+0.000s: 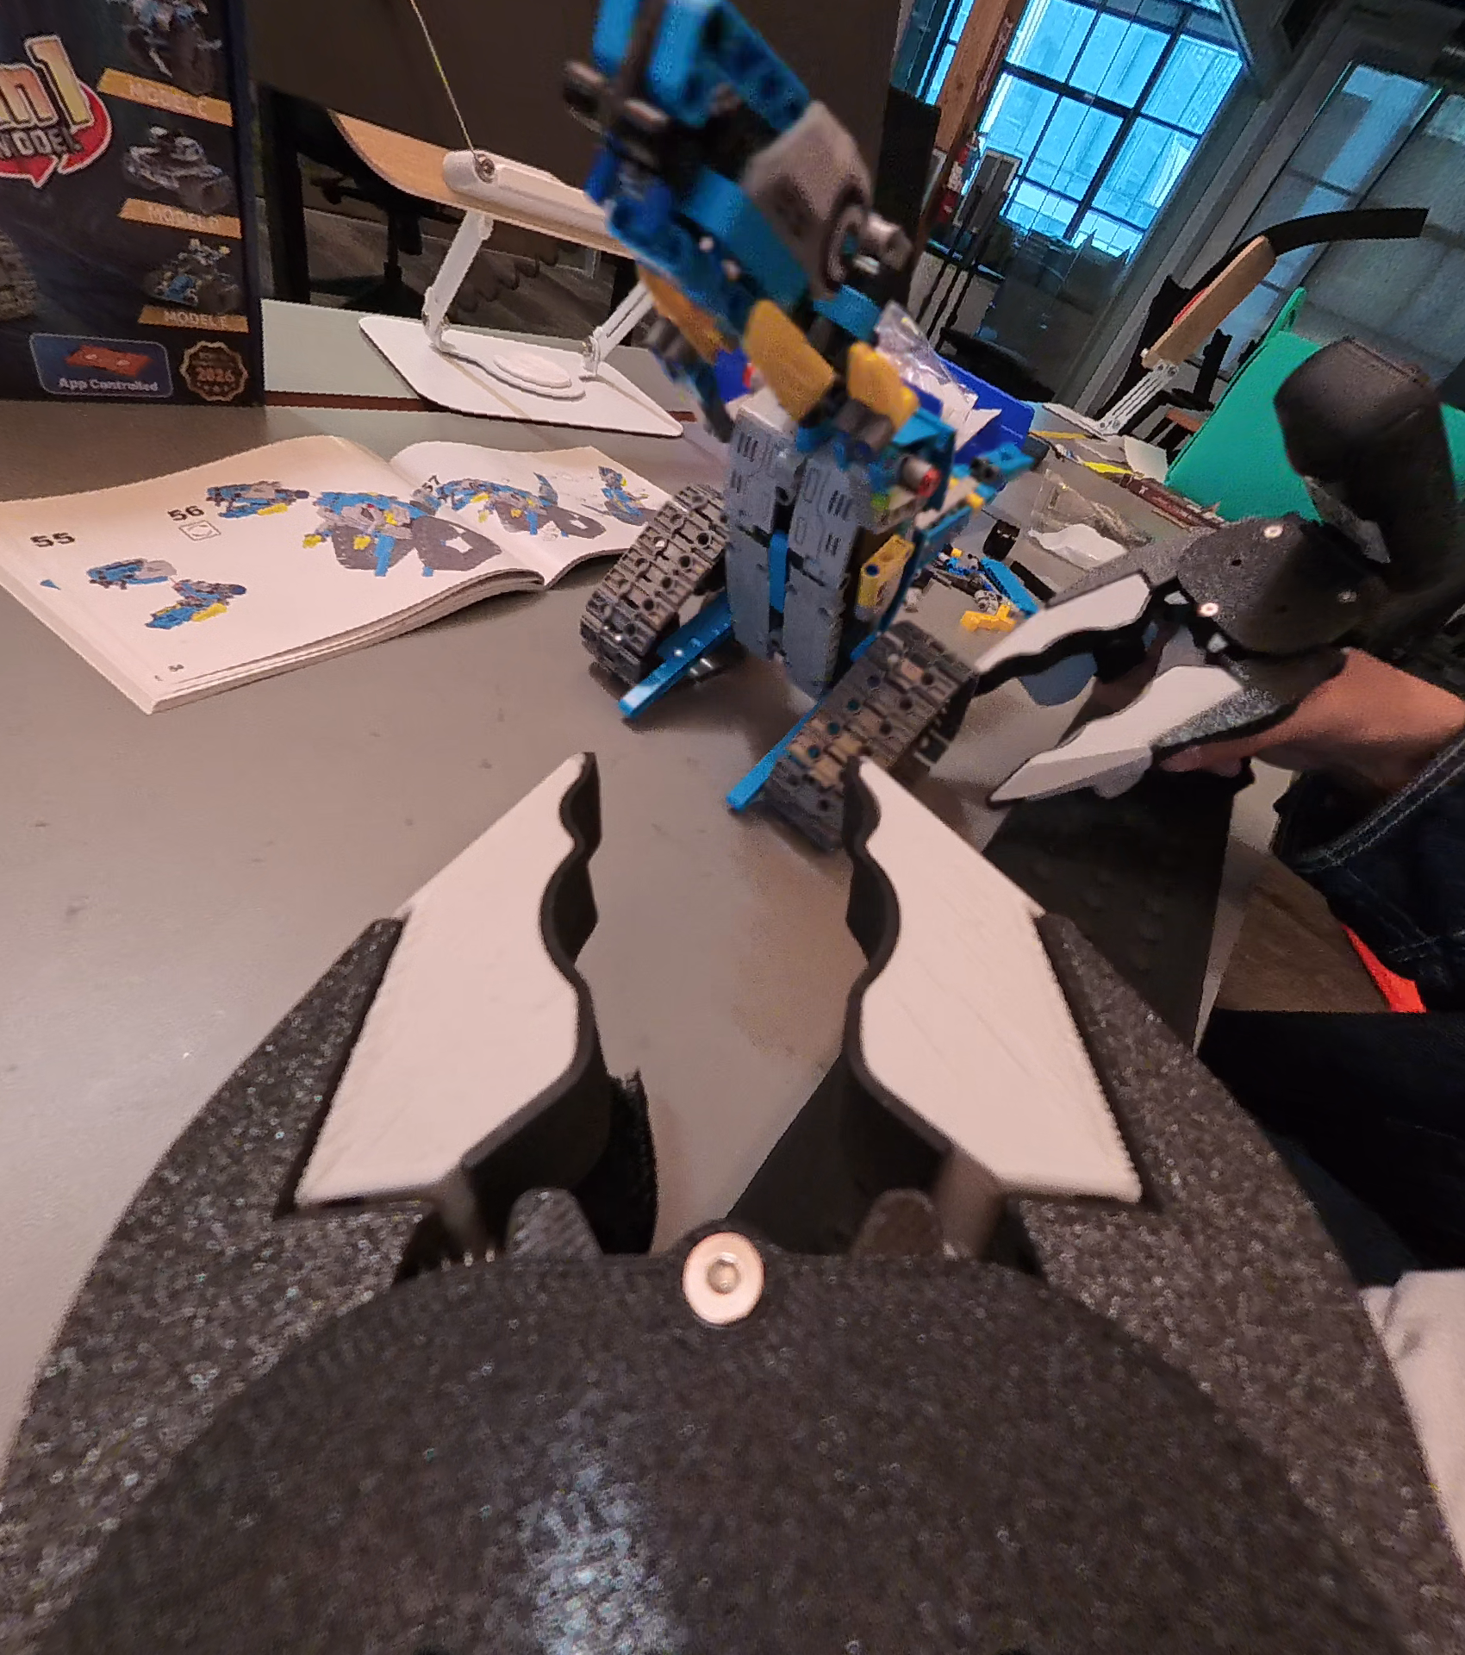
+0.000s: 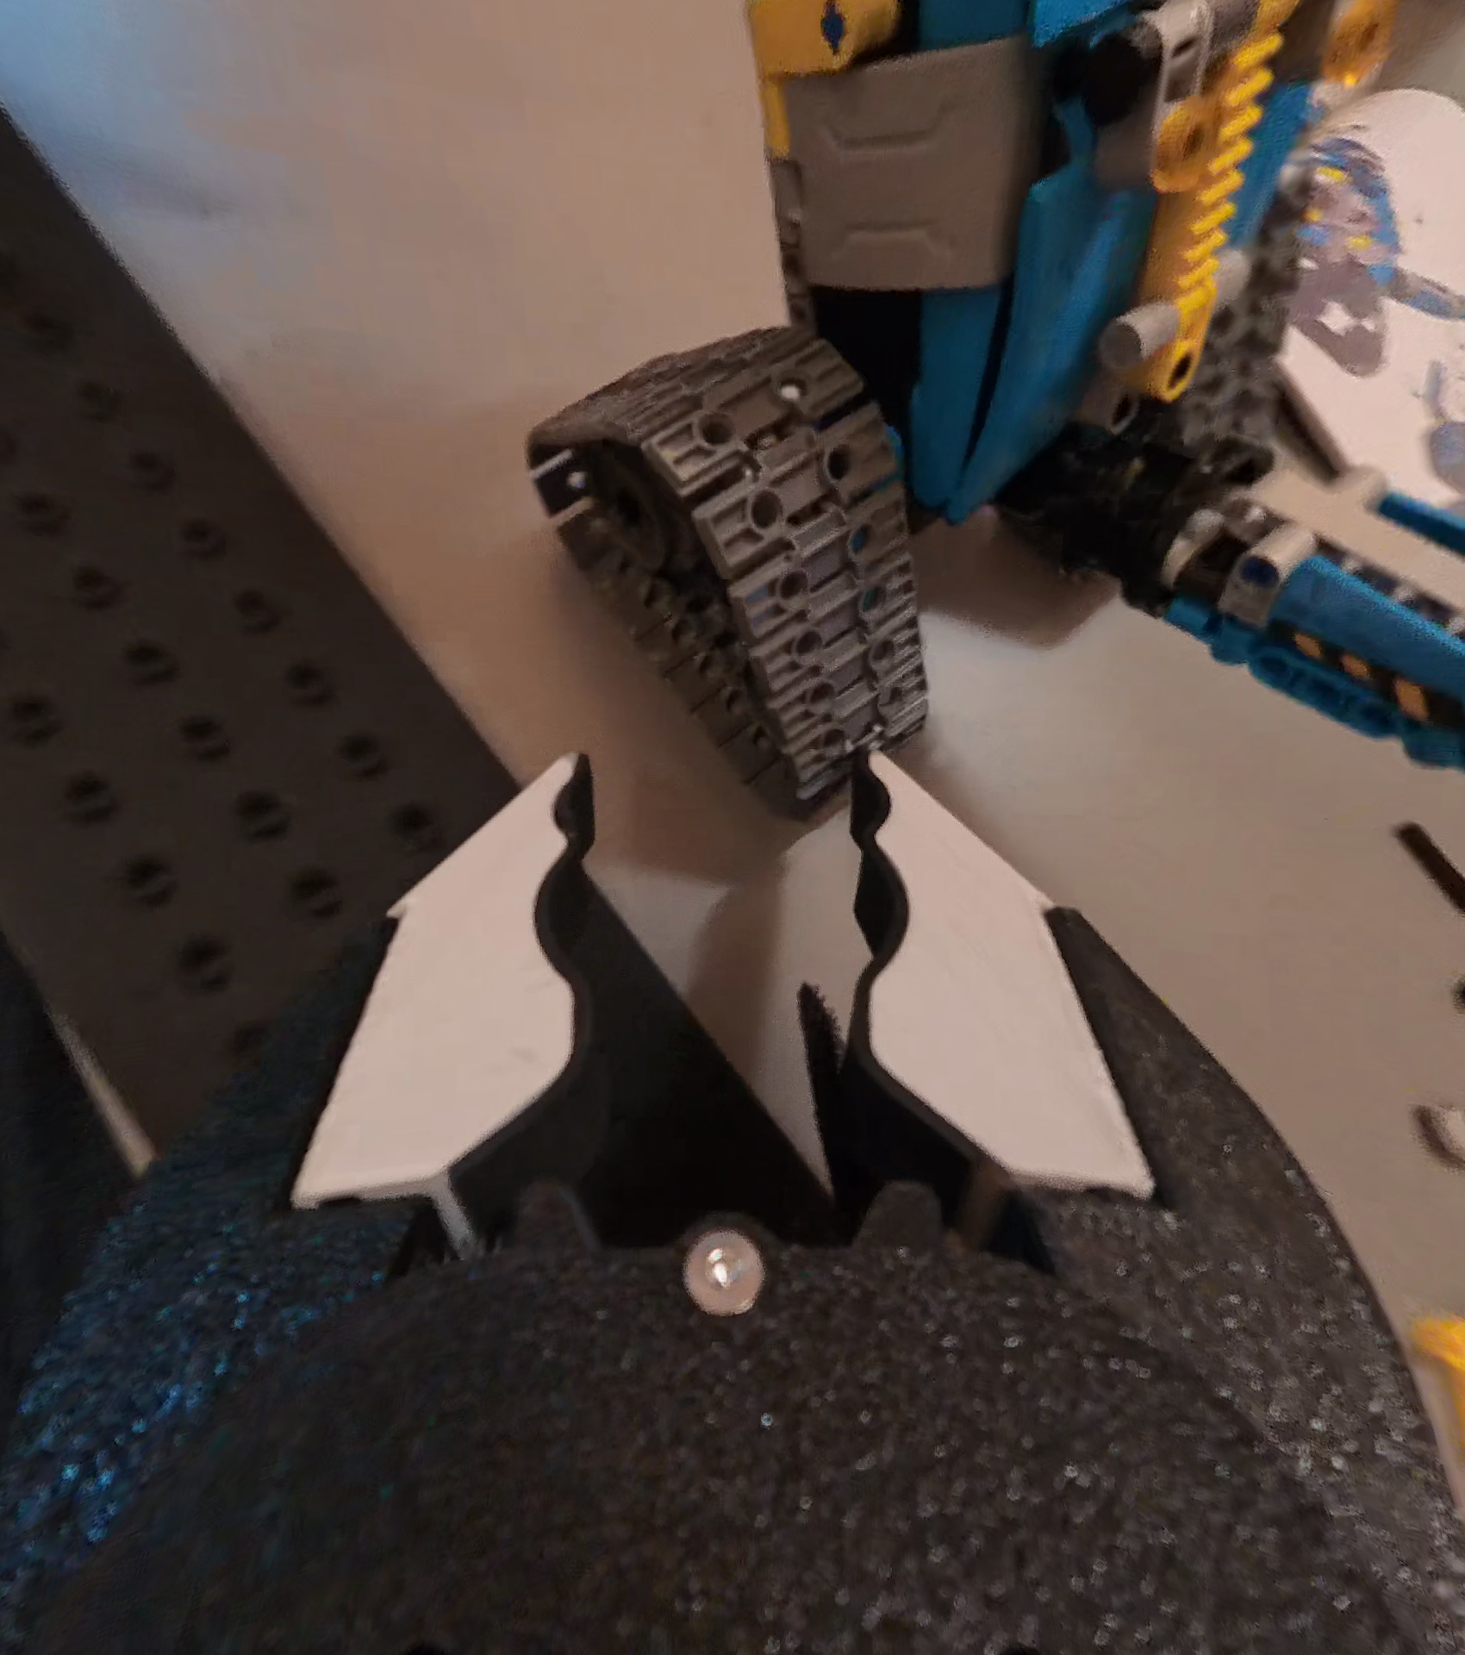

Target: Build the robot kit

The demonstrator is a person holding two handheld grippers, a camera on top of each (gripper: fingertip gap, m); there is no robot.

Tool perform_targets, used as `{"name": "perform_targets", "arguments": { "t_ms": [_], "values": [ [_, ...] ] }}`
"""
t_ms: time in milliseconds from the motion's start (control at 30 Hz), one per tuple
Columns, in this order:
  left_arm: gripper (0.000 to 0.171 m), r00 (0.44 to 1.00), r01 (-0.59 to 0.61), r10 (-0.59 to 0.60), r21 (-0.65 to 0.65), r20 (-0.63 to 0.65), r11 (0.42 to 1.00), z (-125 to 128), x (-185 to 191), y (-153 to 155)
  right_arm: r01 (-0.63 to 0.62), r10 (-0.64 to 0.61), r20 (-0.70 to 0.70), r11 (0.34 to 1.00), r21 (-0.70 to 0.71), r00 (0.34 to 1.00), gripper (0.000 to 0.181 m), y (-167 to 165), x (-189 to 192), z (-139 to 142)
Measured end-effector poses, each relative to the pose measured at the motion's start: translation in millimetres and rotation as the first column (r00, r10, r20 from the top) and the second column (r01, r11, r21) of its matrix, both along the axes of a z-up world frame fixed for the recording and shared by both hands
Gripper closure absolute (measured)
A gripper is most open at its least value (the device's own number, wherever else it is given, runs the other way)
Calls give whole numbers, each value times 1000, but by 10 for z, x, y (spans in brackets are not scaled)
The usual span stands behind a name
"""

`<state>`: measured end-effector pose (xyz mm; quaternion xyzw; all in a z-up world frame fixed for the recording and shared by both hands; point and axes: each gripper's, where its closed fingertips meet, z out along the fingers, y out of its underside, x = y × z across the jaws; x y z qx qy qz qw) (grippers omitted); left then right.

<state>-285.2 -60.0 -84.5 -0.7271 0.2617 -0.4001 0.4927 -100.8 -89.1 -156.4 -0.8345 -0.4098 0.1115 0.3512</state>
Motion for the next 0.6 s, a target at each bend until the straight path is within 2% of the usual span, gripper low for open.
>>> {"name": "perform_targets", "arguments": {
  "t_ms": [167,267,333,400,533,600],
  "values": [
    [117,999,-15,17,-54,40,998,-4,-45,58,-71,67,-104,997,-31,992,118,-118,-362,62],
    [117,998,-60,63,-78,31,995,-15,-87,116,-118,113,-167,993,-24,979,117,-216,-479,250],
    [117,994,-111,110,-64,-5,992,-11,-107,169,-128,131,-176,991,31,976,111,-219,-399,506],
    [117,983,-175,172,-41,-63,984,-23,-115,257,-108,139,-244,985,135,960,111,-115,-251,961],
    [117,963,-244,241,-8,-119,970,25,-59,536,65,44,-333,949,307,942,121,623,522,1820],
    [116,944,-292,291,17,-157,956,22,-95,767,163,-40,-351,930,330,936,119,1176,958,1907]
  ]
}}
